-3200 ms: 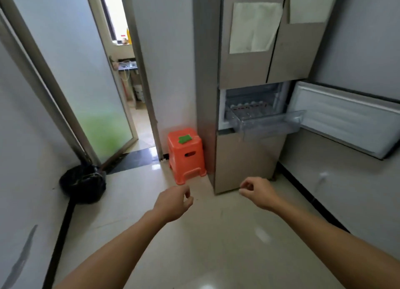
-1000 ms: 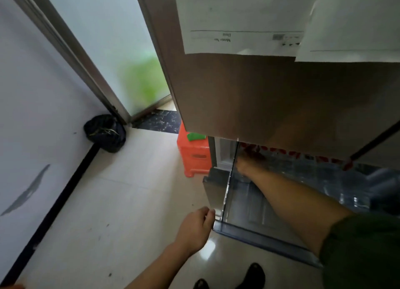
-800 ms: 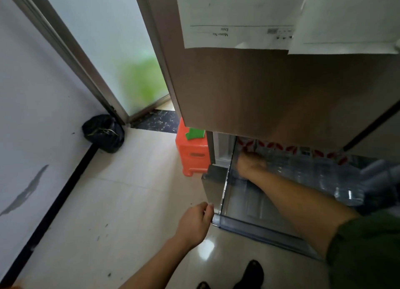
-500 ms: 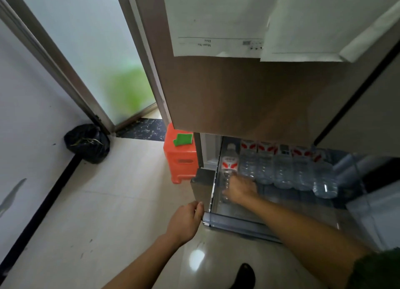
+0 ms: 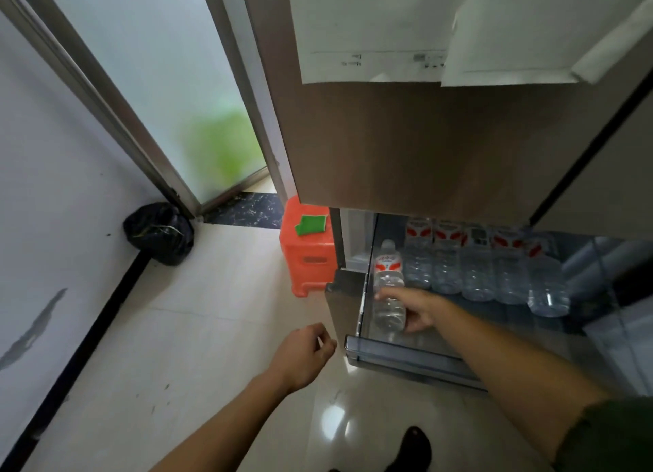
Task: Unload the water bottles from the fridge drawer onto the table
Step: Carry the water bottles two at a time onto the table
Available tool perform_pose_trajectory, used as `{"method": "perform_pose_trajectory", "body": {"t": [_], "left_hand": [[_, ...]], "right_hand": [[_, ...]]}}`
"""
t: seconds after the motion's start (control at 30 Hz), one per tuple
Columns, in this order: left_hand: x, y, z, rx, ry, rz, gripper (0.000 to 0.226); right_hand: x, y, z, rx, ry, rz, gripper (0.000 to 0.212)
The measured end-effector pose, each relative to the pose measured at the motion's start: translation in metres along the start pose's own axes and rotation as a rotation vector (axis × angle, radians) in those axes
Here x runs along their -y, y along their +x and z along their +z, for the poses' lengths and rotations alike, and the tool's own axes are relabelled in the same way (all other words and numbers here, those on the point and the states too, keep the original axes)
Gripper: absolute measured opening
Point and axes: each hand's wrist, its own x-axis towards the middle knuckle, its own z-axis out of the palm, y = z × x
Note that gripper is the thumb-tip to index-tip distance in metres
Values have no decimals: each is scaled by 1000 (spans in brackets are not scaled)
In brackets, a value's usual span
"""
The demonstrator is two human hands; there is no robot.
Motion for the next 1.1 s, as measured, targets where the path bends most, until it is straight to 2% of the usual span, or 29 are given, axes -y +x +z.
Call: {"method": "perform_pose_trajectory", "body": {"t": [0.1, 0.23, 0.3, 0.4, 0.43, 0.5, 0.57, 0.63, 0.7, 0.77, 0.83, 0.9, 1.0, 1.1], "left_hand": [[-14, 17, -12, -37, -33, 37, 20], [-46, 45, -22, -113, -168, 99, 21], [-65, 59, -24, -140, -251, 93, 39], [-95, 73, -21, -87, -450, 21, 70], [-102, 76, -19, -53, -518, 1, 68], [-113, 80, -18, -33, -597, -37, 47], [-113, 85, -18, -121, -564, -31, 38], [-113, 83, -21, -213, -509, -12, 35], [-111, 75, -28, -277, -456, -6, 31], [-105, 63, -36, -336, -443, -20, 28], [-96, 51, -44, -405, -453, -45, 29], [-89, 38, -53, -452, -404, -58, 31], [-84, 21, -59, -523, -349, -81, 35], [-74, 11, -63, -586, -291, -108, 37]], "right_hand": [[-6, -25, -28, 104, 47, -7, 53], [-20, -72, -73, 192, -54, -83, 60], [-24, -93, -92, 161, -148, -141, 44], [-26, -111, -109, 175, -267, -197, 49], [-26, -114, -110, 200, -294, -209, 53], [-25, -113, -109, 246, -326, -219, 57], [-22, -110, -104, 294, -309, -240, 58], [-17, -101, -101, 310, -185, -265, 56], [-6, -85, -98, 180, -54, -267, 49], [8, -57, -95, -114, -42, -311, 30], [24, -31, -93, -445, -228, -350, 25], [36, -16, -87, -642, -524, -335, 40], [50, 11, -70, -705, -711, -361, 54], [50, 53, -46, -709, -940, -268, 79]]}}
